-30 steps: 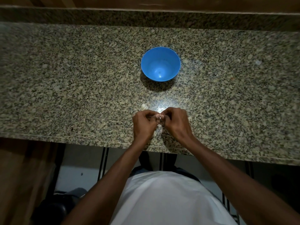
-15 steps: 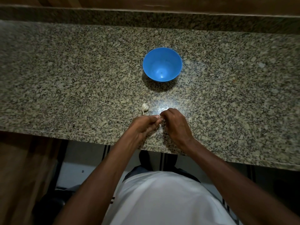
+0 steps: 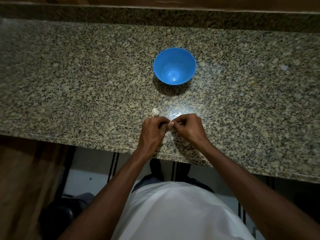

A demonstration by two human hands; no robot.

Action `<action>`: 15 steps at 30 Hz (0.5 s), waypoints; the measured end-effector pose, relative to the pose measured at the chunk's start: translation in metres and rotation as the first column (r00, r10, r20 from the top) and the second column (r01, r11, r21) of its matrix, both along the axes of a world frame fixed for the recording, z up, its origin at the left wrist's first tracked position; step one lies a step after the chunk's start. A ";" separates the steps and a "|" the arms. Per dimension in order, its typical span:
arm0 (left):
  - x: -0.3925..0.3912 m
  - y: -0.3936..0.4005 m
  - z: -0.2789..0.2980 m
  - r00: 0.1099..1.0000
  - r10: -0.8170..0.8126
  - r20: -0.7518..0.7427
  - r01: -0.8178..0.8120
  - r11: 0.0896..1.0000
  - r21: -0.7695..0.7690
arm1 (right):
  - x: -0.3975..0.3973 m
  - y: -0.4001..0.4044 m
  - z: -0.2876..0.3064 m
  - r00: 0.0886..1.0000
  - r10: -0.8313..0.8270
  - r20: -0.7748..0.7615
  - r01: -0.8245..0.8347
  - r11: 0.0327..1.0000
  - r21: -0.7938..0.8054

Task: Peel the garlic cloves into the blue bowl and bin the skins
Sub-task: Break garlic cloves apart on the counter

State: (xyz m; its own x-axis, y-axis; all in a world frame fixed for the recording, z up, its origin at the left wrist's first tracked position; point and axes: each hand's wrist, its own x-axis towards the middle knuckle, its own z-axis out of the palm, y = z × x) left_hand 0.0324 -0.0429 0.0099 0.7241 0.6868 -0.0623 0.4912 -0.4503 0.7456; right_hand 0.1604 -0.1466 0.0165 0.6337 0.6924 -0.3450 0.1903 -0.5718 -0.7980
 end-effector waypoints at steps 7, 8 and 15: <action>0.003 -0.004 -0.001 0.996 0.065 0.061 -0.066 0.998 0.023 | 0.006 -0.007 -0.002 0.832 -0.131 -0.538 0.201 0.977 0.072; 0.002 -0.004 -0.002 0.994 0.075 0.075 -0.075 0.997 0.002 | 0.009 -0.008 -0.001 0.782 -0.106 -0.614 0.206 0.974 0.094; -0.001 0.000 -0.001 0.972 0.220 0.079 -0.178 0.918 -0.355 | 0.023 -0.016 -0.012 0.798 0.068 -0.599 0.082 0.972 0.219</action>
State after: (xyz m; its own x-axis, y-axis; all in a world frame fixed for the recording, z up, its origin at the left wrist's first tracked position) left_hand 0.0312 -0.0433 0.0085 0.5910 0.7688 -0.2444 0.4454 -0.0583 0.8934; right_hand 0.1835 -0.1627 0.0047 0.3565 0.7932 -0.4937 -0.3710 -0.3648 -0.8540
